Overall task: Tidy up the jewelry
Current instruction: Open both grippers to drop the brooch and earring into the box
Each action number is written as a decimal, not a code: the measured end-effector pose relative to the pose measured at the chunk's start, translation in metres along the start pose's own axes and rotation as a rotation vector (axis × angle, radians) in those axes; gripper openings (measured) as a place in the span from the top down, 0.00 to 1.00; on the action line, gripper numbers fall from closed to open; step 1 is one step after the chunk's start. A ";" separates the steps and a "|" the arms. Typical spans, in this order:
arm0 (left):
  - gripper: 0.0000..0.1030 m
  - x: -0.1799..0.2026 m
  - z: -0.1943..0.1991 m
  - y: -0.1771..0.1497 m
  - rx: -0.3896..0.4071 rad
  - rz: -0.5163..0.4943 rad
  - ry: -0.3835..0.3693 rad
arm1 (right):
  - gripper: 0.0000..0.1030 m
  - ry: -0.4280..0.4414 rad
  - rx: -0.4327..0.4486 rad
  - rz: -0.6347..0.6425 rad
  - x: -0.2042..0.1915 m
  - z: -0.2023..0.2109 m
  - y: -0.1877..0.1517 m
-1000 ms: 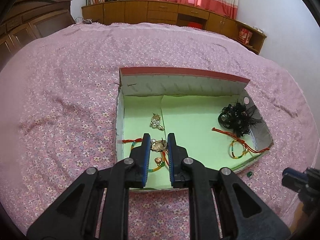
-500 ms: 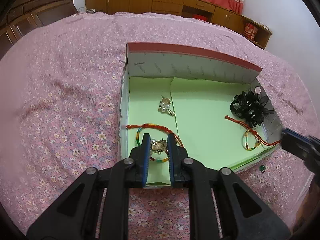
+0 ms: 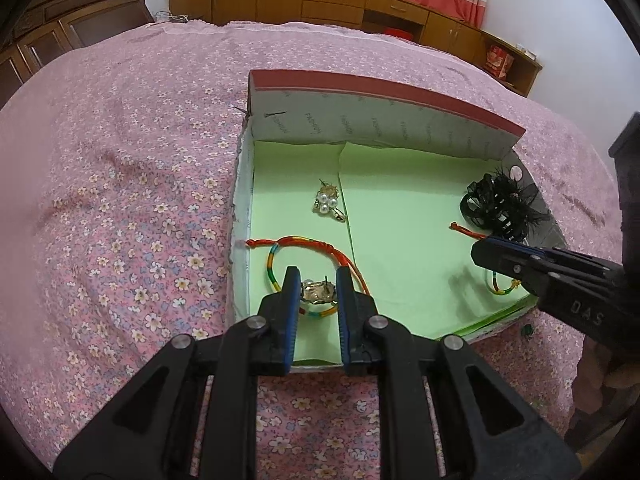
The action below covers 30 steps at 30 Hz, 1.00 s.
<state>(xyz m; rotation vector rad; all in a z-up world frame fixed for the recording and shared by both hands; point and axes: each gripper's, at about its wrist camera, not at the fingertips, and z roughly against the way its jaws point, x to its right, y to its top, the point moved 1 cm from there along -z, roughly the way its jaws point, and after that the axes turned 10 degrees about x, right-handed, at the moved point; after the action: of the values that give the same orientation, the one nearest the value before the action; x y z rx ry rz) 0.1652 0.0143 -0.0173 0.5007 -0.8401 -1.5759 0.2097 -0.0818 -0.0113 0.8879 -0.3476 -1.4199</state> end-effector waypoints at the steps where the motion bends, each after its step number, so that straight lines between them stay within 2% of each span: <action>1: 0.90 0.000 0.000 0.001 0.000 0.003 0.002 | 0.85 0.001 -0.003 -0.008 0.000 0.000 0.001; 5: 0.87 -0.002 0.004 0.000 0.005 0.013 -0.007 | 0.84 0.012 0.016 -0.024 0.001 0.007 0.006; 7: 0.84 -0.003 0.007 0.000 0.008 0.017 -0.017 | 0.74 0.022 0.030 -0.035 0.001 0.012 0.011; 8: 0.83 -0.003 0.009 0.000 0.009 0.018 -0.019 | 0.73 0.027 0.038 -0.040 0.002 0.015 0.013; 19: 0.71 0.003 0.036 0.007 0.044 0.010 -0.037 | 0.72 0.020 0.109 -0.040 -0.001 0.057 0.019; 30: 0.69 0.022 0.066 -0.006 0.049 -0.012 -0.084 | 0.72 0.015 0.133 -0.033 0.001 0.100 -0.004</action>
<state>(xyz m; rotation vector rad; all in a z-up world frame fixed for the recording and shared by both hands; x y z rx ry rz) 0.1091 0.0086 0.0232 0.4785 -0.9430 -1.5989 0.1380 -0.1147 0.0497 1.0160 -0.4212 -1.4318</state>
